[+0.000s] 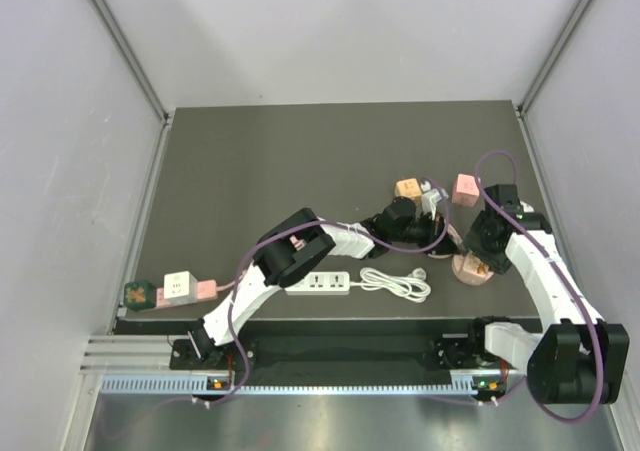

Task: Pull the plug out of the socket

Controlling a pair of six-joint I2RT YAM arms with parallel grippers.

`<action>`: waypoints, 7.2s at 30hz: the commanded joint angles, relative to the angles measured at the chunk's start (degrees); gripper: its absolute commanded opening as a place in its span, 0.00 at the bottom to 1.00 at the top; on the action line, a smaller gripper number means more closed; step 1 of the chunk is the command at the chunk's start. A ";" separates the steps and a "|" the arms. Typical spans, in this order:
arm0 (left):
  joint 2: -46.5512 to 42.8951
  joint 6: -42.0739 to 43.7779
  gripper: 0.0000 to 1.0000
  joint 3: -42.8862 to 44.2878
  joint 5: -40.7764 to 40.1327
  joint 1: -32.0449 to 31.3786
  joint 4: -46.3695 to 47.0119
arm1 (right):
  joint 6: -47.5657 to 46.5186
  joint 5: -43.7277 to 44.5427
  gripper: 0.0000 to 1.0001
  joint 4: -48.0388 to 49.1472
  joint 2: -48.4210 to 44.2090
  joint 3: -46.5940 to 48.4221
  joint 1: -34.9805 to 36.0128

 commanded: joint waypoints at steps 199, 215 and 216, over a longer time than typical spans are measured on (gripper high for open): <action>-37.19 13.41 0.00 -45.33 -11.12 13.84 17.58 | -2.01 19.99 0.90 19.94 16.30 21.87 28.56; -11.10 1.66 0.00 -19.50 -3.56 0.83 18.80 | -3.15 11.98 0.91 -0.03 -2.60 12.64 3.14; -9.77 0.08 0.00 -18.27 -3.39 0.65 19.59 | -4.11 10.76 0.91 -0.20 -2.52 12.38 2.17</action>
